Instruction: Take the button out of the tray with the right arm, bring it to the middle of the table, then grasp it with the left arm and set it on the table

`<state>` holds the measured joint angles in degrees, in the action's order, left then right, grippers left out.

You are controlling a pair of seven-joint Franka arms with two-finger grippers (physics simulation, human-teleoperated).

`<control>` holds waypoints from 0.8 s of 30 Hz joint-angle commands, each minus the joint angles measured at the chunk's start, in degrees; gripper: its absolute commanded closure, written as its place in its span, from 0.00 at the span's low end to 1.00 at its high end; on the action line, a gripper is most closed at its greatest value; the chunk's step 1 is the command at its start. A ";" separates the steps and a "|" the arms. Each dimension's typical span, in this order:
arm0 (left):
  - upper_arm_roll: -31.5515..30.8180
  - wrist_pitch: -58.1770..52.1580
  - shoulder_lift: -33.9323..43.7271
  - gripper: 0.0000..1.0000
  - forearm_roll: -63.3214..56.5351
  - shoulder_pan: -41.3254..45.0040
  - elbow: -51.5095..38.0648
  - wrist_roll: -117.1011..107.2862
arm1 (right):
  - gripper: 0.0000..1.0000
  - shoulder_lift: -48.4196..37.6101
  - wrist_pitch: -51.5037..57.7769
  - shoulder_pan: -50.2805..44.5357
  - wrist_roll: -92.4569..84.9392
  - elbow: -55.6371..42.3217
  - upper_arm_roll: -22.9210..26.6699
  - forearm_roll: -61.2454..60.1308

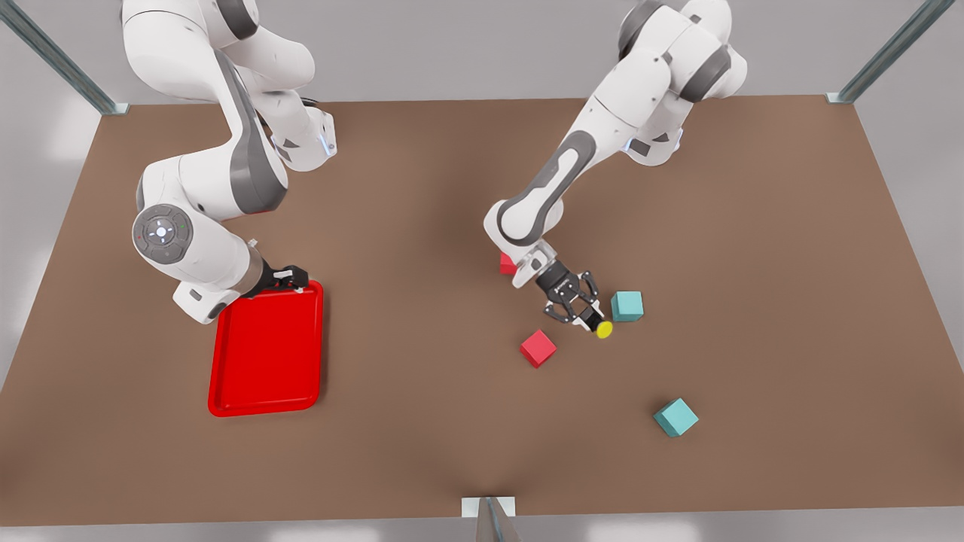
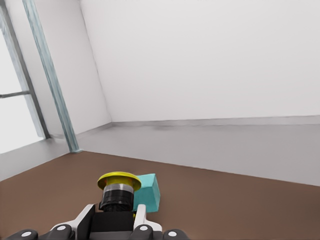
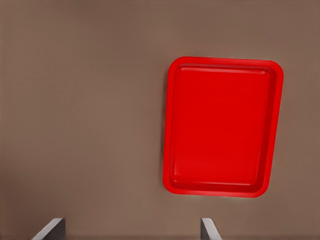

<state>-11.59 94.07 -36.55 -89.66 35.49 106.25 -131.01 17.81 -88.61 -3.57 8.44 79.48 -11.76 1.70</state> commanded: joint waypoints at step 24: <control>7.90 2.78 -13.99 0.55 -29.61 -10.71 -6.14 -50.22 | 0.00 -0.06 0.02 0.06 -0.18 -0.03 -0.02 -0.03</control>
<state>-3.71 94.92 -50.42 -115.48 25.28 100.44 -166.00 17.82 -88.61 -3.51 8.34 79.48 -11.76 1.70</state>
